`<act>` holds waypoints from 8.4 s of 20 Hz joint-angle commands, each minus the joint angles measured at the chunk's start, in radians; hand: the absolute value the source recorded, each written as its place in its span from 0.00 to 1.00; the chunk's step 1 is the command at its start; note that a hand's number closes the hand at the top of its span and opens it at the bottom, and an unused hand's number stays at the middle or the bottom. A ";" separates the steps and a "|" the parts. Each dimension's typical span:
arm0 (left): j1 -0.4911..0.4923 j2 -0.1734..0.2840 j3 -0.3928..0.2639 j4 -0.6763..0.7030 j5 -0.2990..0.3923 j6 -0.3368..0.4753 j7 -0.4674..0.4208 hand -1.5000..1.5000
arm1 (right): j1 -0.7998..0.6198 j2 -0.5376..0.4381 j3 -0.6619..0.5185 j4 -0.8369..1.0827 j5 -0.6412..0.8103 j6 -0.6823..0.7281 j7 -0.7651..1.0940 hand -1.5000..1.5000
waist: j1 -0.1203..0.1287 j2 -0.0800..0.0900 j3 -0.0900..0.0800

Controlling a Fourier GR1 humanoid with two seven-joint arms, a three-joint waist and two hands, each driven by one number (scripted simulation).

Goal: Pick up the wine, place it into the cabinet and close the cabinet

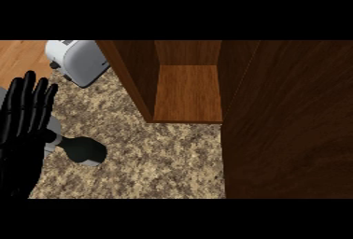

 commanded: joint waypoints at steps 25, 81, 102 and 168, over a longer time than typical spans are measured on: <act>-0.124 0.100 0.254 0.158 0.577 -0.167 0.205 0.00 | 0.169 -0.063 -0.015 -0.231 -0.309 0.239 0.265 0.00 | -0.023 0.020 -0.032; 0.048 0.186 0.445 0.781 0.317 -0.514 -0.265 0.00 | 0.051 0.020 -0.024 -0.236 -0.284 0.261 0.389 0.00 | -0.022 0.021 -0.032; -0.163 0.216 0.369 1.417 0.084 -0.537 -0.706 0.00 | 0.073 0.042 -0.017 -0.275 -0.262 0.264 0.396 0.00 | -0.029 0.022 -0.033; 0.208 -0.112 0.091 1.001 0.212 -0.431 -0.828 1.00 | 0.043 0.015 -0.087 -0.231 -0.281 0.276 0.398 0.00 | -0.013 0.018 -0.031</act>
